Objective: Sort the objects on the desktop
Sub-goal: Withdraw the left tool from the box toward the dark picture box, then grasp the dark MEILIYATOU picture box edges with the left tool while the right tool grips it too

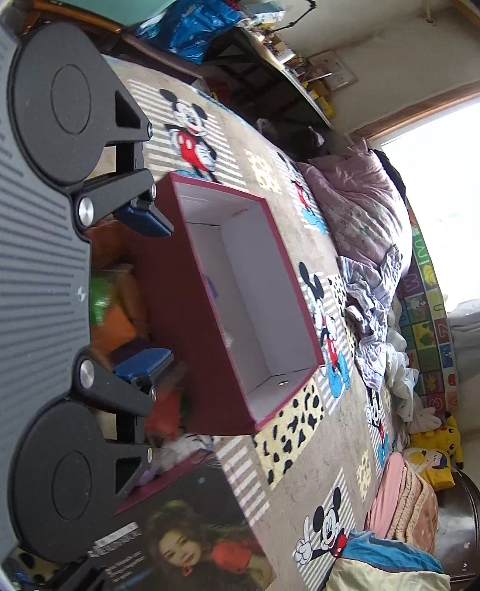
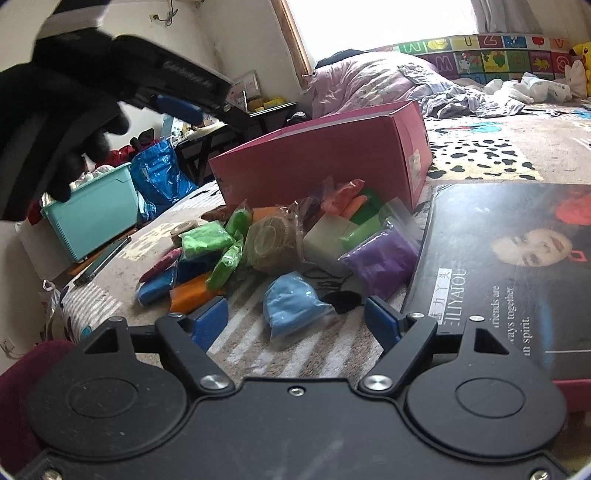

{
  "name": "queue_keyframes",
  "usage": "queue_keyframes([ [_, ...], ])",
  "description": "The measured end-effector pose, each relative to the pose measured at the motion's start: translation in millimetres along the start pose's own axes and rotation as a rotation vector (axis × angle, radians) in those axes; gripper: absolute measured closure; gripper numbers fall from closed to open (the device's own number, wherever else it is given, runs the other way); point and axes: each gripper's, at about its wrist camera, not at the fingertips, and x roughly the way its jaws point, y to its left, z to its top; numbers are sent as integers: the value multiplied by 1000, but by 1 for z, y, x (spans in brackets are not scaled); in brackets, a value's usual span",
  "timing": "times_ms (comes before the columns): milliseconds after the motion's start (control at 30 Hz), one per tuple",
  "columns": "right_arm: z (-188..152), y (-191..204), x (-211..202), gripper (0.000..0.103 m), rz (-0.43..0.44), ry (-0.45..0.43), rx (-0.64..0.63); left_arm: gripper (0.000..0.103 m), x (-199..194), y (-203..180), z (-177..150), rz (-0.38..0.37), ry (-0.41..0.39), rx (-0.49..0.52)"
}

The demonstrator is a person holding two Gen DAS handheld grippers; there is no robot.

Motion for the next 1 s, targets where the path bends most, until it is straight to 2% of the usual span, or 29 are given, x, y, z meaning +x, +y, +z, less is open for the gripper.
queue_keyframes([
  [133,2,-4,-15,22,15,-50,66,37,-6,4,-23,-29,10,-63],
  [300,4,-16,-45,21,-26,-146,104,37,-9,-4,-60,-87,12,-151],
  [400,5,-29,-70,21,-83,-215,125,37,-16,-17,-80,-136,-14,-207],
  [500,5,-45,-96,21,-181,-283,138,37,-23,-37,-96,-219,-71,-266],
  [600,2,-64,-117,21,-314,-334,156,37,-25,-62,-107,-331,-119,-311],
  [700,-4,-87,-133,20,-475,-349,183,37,-23,-86,-114,-404,-147,-332],
  [800,-11,-110,-146,20,-573,-352,213,37,-16,-102,-119,-450,-149,-333],
  [1000,-21,-145,-155,20,-662,-324,263,37,10,-110,-124,-502,-112,-422],
])
